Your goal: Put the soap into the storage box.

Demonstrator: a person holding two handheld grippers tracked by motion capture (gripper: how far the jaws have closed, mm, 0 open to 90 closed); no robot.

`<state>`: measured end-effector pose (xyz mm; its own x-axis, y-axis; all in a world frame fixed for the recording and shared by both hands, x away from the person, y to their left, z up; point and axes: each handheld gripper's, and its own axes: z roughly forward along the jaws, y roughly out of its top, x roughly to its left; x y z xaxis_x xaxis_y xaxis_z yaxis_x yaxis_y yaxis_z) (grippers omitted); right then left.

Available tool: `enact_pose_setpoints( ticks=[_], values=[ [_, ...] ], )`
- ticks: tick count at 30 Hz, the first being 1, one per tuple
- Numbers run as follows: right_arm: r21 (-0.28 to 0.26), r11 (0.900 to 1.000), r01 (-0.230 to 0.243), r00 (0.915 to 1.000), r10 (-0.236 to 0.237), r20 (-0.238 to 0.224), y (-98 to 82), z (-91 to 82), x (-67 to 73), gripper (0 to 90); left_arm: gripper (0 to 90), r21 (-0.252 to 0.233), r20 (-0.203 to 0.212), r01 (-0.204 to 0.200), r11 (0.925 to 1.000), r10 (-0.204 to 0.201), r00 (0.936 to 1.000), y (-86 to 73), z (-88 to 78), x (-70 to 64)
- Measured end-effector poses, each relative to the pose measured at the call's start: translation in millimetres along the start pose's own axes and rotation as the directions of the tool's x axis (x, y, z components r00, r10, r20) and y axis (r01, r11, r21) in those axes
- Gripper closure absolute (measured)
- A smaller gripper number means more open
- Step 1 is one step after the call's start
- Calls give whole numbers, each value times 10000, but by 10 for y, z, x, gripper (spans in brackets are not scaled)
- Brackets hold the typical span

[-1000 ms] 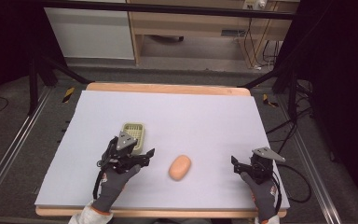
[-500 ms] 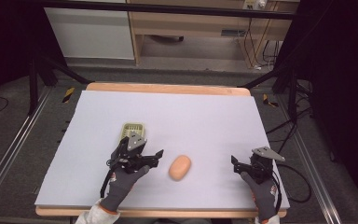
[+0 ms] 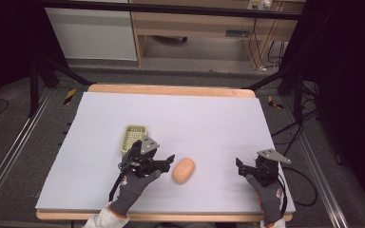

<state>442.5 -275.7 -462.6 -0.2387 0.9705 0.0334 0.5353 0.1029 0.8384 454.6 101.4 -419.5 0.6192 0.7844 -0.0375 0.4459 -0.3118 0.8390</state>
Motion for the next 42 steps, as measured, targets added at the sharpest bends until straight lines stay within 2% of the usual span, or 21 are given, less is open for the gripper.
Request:
enact_pose_setpoints(
  ticks=[18,42],
  values=[
    [36,10000,6,10000,-6,-23,-3,2,3,87,231,518,285,-463,9976,449,9986,-8,225,-234],
    [105,9999,44,10000,-44,-33,-6,10,14,89,224,1071,391,-726,9916,688,9969,-79,445,-403]
  ],
)
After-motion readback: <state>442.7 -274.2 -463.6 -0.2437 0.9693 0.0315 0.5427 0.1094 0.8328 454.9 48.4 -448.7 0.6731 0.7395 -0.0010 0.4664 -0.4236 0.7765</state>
